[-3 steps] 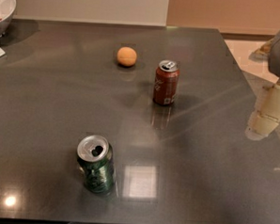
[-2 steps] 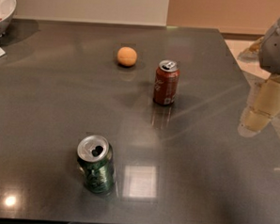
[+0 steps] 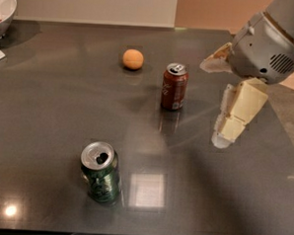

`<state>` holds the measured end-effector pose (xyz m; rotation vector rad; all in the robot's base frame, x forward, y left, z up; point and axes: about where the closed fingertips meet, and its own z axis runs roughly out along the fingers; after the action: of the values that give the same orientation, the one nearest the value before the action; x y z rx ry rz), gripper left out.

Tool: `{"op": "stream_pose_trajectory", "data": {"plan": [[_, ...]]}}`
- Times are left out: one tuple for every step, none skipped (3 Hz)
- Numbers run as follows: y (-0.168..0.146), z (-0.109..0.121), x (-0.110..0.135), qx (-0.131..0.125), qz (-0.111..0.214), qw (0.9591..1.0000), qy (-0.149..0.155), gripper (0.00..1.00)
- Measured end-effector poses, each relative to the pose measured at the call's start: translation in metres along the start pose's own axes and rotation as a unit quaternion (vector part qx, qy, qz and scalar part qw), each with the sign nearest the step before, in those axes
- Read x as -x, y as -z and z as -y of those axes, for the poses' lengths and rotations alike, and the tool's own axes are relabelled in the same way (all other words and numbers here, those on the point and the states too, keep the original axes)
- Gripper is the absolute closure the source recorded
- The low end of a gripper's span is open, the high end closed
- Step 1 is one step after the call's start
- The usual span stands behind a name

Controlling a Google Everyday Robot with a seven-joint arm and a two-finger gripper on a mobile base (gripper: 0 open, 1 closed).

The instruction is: Pick green can

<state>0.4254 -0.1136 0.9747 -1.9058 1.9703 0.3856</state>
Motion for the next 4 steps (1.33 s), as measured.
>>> {"op": "stream_pose_trajectory", "data": {"plan": [[-0.019,-0.027,0.037,0.02,0.034,0.9985,0.037,0.0],[-0.046,-0.053,0.065,0.029,0.05,0.9964,0.062,0.0],[-0.072,-0.078,0.091,0.044,0.06,0.9941,0.079,0.0],[-0.092,-0.095,0.112,0.053,0.064,0.9925,0.09,0.0]]}}
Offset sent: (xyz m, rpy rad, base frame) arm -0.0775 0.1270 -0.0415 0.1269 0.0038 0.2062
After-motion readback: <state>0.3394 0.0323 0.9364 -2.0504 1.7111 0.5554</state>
